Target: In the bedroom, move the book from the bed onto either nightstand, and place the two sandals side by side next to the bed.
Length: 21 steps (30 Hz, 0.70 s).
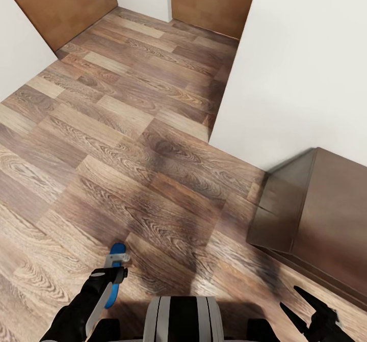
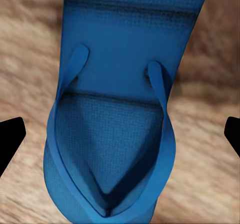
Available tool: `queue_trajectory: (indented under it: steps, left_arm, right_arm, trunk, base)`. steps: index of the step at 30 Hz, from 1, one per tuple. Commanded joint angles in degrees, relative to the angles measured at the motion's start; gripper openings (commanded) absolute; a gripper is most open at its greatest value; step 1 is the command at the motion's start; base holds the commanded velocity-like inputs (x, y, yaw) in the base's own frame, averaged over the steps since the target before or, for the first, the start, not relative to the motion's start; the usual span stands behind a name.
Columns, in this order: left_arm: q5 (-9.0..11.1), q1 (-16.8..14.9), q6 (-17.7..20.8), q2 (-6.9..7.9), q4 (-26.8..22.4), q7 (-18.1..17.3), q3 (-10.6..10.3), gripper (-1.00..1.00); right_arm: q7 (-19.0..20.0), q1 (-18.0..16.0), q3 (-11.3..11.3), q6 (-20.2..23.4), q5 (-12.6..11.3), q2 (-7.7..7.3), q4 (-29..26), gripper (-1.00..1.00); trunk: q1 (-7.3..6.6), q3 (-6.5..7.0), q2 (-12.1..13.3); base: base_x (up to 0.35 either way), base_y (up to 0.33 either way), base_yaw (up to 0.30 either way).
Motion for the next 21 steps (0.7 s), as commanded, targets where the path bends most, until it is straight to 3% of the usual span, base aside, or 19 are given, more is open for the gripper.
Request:
queue_trajectory:
  steps: [1, 7, 21]
  left_arm:
    - [0.60, -0.02, 0.17, 0.08, -0.08, 0.54, -0.28, 1.00]
    - [0.64, -0.02, 0.12, 0.07, -0.04, 0.54, -0.23, 1.00]
    - [0.64, -0.02, 0.11, 0.07, -0.01, 0.54, -0.21, 1.00]
  right_arm:
    - [0.06, 0.00, -0.03, 0.28, -0.10, 0.00, 0.00, 1.00]
    - [0.06, 0.01, -0.03, 0.28, -0.10, 0.00, 0.00, 1.00]
    - [0.06, 0.03, 0.02, 0.28, -0.10, 0.00, -0.08, 1.00]
  trunk:
    - [-0.01, -0.03, -0.01]
    - [-0.01, -0.03, -0.01]
    - [0.35, -3.13, -0.20]
  base:
    - [0.013, 0.004, 0.000]
    - [0.004, 0.001, 0.000]
    - [0.000, 0.000, 0.000]
